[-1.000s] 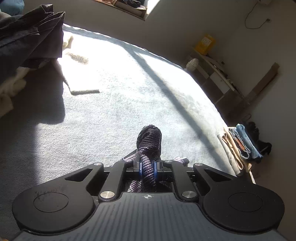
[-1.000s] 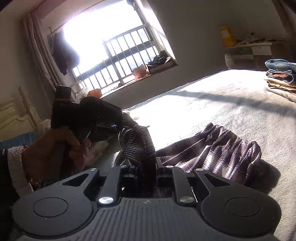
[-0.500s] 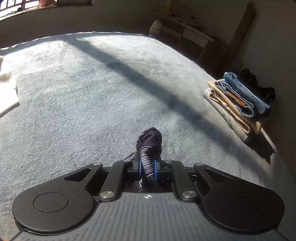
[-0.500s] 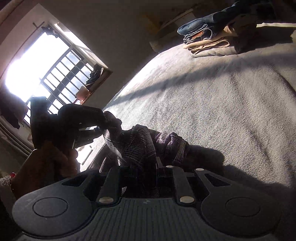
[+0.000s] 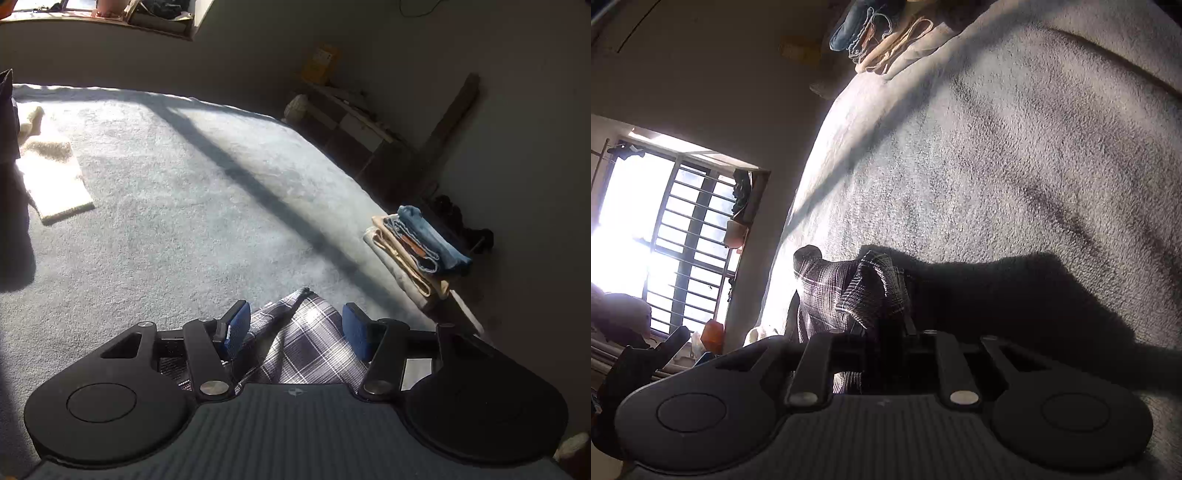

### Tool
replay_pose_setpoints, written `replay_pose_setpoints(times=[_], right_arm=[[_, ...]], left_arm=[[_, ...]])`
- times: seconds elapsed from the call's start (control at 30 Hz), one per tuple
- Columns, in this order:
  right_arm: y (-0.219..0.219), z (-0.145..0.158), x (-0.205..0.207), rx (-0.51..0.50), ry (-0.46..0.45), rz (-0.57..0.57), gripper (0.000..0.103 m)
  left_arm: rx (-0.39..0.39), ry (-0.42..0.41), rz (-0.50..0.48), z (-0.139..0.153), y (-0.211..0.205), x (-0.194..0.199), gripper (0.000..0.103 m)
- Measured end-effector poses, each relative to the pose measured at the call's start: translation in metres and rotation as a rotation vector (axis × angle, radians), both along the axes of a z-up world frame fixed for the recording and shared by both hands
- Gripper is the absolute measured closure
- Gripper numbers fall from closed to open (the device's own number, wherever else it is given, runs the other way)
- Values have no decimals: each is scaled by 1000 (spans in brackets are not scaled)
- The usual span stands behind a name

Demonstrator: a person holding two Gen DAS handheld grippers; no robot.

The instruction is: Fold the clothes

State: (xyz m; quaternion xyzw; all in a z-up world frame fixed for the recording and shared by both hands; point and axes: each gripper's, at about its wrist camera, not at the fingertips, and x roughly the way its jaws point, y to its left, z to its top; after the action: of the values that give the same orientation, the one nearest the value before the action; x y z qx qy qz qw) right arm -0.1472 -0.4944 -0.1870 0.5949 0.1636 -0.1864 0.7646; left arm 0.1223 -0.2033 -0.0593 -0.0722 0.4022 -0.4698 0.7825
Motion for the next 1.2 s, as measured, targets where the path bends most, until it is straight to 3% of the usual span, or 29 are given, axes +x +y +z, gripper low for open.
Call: replay_pose_setpoints(times=[0.1, 0.17, 0.27, 0.43, 0.57, 0.73, 0.83, 0.93, 1.03, 1.2], right_arm=[[-4, -2, 2, 35, 11, -21, 80], [-7, 1, -2, 37, 38, -67, 64], [-14, 8, -16, 3, 93, -172, 56], [-21, 35, -36, -118, 174, -274, 55], [-13, 69, -18, -297, 198, -90, 55], [-30, 90, 24, -383, 237, 125, 55], [-43, 89, 53, -398, 304, 237, 55], [-43, 94, 88, -445, 307, 372, 54], [-41, 92, 133, -503, 299, 524, 38], [-51, 71, 198, -482, 327, 623, 37]], left_arm=[[22, 55, -15, -23, 32, -23, 48], [48, 90, -21, -41, 46, -37, 48], [49, 142, -26, -64, 63, -51, 48], [-9, 213, -26, -88, 80, -60, 48], [5, 251, -77, -102, 70, -64, 48], [70, 276, -150, -123, 48, -78, 48], [90, 204, -181, -123, 41, -90, 47], [94, 192, -187, -124, 37, -92, 45], [93, 195, -186, -126, 34, -91, 43], [117, 164, -188, -128, 28, -97, 42]])
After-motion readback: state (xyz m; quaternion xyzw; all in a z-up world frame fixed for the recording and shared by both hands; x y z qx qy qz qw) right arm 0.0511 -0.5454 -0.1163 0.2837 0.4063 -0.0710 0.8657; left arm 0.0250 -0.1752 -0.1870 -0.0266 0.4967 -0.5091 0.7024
